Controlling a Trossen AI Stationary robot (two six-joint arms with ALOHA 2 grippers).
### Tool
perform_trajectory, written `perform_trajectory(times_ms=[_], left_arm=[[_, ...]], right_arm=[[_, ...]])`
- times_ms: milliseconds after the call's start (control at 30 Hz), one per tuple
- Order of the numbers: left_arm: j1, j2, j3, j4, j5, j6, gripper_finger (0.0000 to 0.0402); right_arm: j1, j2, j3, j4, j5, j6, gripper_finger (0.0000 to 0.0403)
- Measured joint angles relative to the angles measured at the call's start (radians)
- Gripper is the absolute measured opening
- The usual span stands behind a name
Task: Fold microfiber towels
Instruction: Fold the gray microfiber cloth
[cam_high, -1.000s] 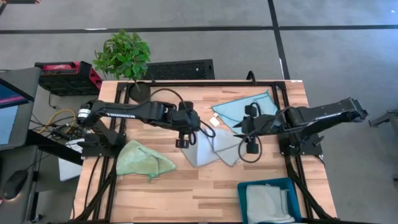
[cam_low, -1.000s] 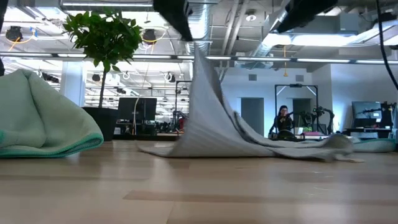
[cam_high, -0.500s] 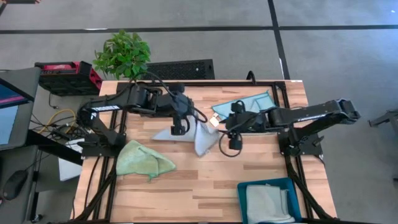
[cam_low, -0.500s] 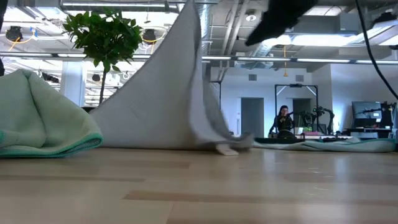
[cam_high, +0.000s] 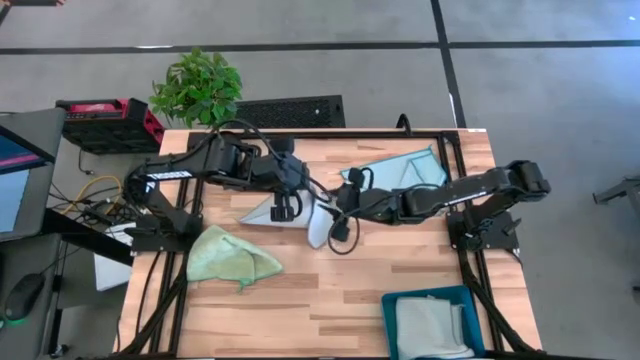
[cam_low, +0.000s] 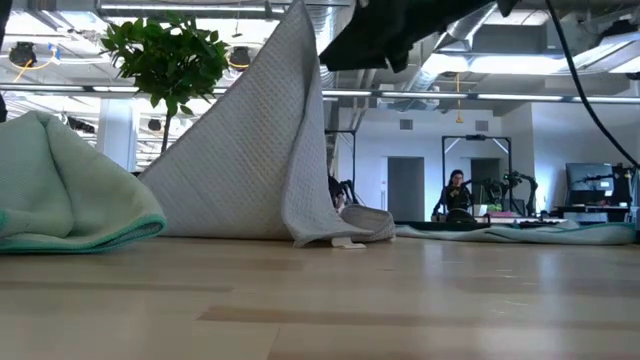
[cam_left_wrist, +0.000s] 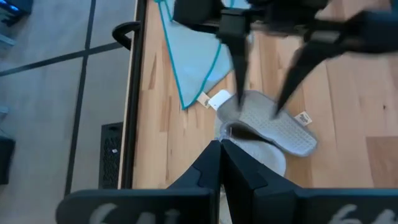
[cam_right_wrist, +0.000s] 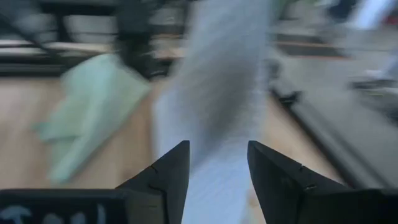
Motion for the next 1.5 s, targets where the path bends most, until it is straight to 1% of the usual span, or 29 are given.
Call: perform_trajectory(times_ms=[67, 133, 267, 533, 600, 800, 967, 1200, 1300, 1500], left_arm=[[-0.006, 0.0, 0.0, 0.0, 0.0, -0.011, 0.0], [-0.012, 0.0, 0.0, -0.002, 0.0, -0.017, 0.0], [-0.018, 0.0, 0.0, -0.008, 0.0, -0.019, 0.0], [-0.018, 0.0, 0.0, -0.008, 0.0, -0.028, 0.0], [-0.018, 0.0, 0.0, -0.008, 0.0, -0.029, 0.0], [-0.018, 0.0, 0.001, -0.006, 0.0, -0.059, 0.0], [-0.026, 0.0, 0.001, -0.009, 0.0, -0.07, 0.0], [-0.026, 0.0, 0.001, -0.054, -0.014, -0.128, 0.0], [-0.026, 0.0, 0.001, -0.058, -0.032, -0.136, 0.0], [-0.026, 0.0, 0.029, -0.059, -0.04, -0.137, 0.0]], right_arm=[[0.008, 0.022, 0.002, 0.032, 0.094, -0.002, 0.0181], [0.012, 0.033, 0.001, 0.065, 0.127, -0.001, 0.0179], [0.02, 0.043, 0.001, 0.126, 0.107, -0.001, 0.0178], [0.039, 0.052, 0.002, 0.207, 0.115, -0.001, 0.0175], [0.04, 0.075, 0.002, 0.216, 0.139, -0.001, 0.0173], [0.029, 0.149, 0.002, 0.246, 0.161, 0.0, 0.0167], [0.053, 0.175, 0.002, 0.239, 0.276, 0.004, 0.0163], [0.077, 0.18, 0.001, 0.205, 0.373, 0.0, 0.0156], [0.086, 0.18, 0.001, 0.168, 0.377, 0.013, 0.0152], [0.093, 0.18, 0.001, 0.061, 0.375, 0.15, 0.0144]])
